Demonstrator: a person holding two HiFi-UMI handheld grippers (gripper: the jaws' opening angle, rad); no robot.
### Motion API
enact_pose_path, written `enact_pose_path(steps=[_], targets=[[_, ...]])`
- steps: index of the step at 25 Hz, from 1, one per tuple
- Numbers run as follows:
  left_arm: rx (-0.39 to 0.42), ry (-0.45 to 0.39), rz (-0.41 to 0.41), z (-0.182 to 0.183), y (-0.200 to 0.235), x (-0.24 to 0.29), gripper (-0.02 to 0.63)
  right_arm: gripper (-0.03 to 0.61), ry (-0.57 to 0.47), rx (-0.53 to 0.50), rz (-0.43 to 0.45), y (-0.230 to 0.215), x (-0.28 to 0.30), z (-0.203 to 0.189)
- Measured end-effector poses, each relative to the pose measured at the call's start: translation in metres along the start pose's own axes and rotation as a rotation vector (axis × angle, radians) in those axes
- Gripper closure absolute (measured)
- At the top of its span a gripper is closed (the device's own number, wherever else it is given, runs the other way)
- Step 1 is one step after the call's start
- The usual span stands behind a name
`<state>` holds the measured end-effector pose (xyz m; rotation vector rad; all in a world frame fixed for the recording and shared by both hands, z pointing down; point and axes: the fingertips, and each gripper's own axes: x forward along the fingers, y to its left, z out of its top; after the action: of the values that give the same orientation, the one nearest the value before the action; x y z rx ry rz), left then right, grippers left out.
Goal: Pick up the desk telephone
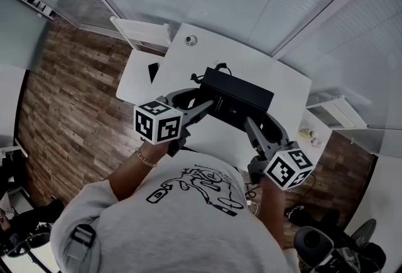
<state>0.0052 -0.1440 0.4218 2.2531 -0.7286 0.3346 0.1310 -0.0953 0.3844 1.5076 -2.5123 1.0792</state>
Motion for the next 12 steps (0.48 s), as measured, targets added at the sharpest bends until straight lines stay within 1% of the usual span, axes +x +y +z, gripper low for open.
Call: enact_pose_path(steps=[12], targets=[[-0.012,-0.001,0.011,-0.0003,0.0012,0.0041,0.382,0.370,0.003,-0.004,0.016,-0.0053,0.0023,0.0012]])
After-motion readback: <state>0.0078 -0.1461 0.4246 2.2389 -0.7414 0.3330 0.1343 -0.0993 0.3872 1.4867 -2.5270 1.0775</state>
